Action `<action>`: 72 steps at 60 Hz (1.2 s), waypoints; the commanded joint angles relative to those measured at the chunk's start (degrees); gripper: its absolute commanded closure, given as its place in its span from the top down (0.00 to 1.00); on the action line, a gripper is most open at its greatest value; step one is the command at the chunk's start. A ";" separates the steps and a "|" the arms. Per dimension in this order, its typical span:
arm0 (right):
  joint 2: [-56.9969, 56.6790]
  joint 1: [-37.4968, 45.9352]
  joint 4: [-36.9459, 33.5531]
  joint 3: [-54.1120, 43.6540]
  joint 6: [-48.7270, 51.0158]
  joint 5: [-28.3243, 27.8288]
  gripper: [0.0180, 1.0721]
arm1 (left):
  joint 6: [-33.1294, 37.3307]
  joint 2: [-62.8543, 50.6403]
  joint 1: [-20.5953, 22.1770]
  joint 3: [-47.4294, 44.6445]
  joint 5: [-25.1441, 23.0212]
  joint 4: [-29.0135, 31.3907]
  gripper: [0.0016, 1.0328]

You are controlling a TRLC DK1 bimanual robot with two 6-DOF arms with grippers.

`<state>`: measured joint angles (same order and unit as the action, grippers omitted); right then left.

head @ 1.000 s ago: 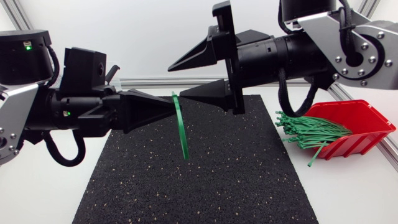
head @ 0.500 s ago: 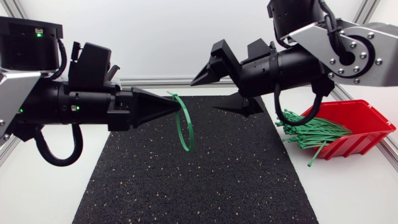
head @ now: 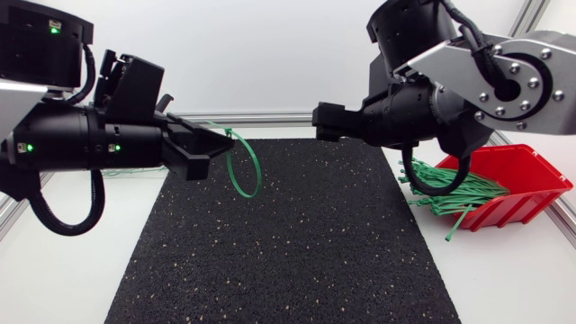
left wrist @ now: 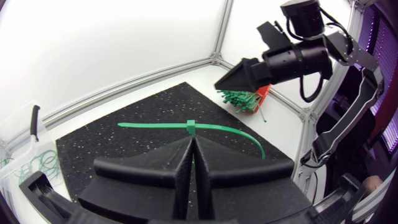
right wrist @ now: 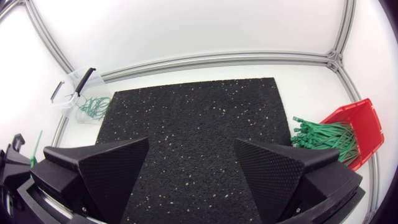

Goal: Take a green cable tie from the red box, thread the tail through the head to close it, then place it in the transparent bin on the left.

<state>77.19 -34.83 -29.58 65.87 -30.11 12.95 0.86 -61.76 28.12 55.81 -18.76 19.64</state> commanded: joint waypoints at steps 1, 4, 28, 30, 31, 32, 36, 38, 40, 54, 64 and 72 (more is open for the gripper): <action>-1.78 0.11 -0.30 -2.50 3.30 2.08 0.95 | 2.48 0.94 -2.28 2.81 3.38 0.75 0.03; -2.66 0.82 -0.30 -3.02 3.83 2.61 0.95 | 3.44 0.67 -4.30 3.78 6.37 1.28 0.03; -11.18 3.63 -0.30 -6.89 8.84 8.58 0.95 | 9.95 -6.27 -25.75 14.24 17.80 -1.62 0.03; -11.97 3.72 -0.39 -7.24 9.10 8.85 0.95 | 10.04 -7.68 -26.98 15.56 17.80 -1.45 0.03; -12.50 3.89 -0.39 -7.42 9.37 8.93 0.95 | 10.21 -8.47 -27.59 16.26 17.89 -1.36 0.03; -12.85 3.89 -0.39 -7.68 9.45 8.93 0.95 | 10.56 -9.43 -28.38 16.96 18.15 -1.36 0.03; -14.61 4.59 -0.39 -8.74 10.07 9.11 0.95 | 10.83 -13.13 -31.28 19.51 18.76 -2.41 0.03; -15.22 4.95 -0.39 -9.26 10.24 9.11 0.95 | 10.83 -15.59 -32.25 21.36 18.85 -2.24 0.03; -15.84 5.30 -0.39 -9.79 10.60 9.11 0.95 | 10.91 -17.34 -33.22 22.76 19.12 -2.24 0.03; -19.71 5.91 -0.83 -12.43 11.56 9.29 0.95 | 10.83 -31.06 -36.64 35.42 23.60 -1.09 0.07; -21.55 4.86 -1.88 -13.66 11.48 10.25 0.95 | 9.16 -43.18 -37.87 49.22 24.39 9.37 0.13; -22.61 4.51 -2.58 -14.36 11.48 10.87 0.95 | 8.45 -52.50 -37.79 58.80 25.71 19.56 0.71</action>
<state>55.53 -29.65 -31.46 53.08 -19.40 22.90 10.24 -108.62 -9.37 109.43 5.91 35.05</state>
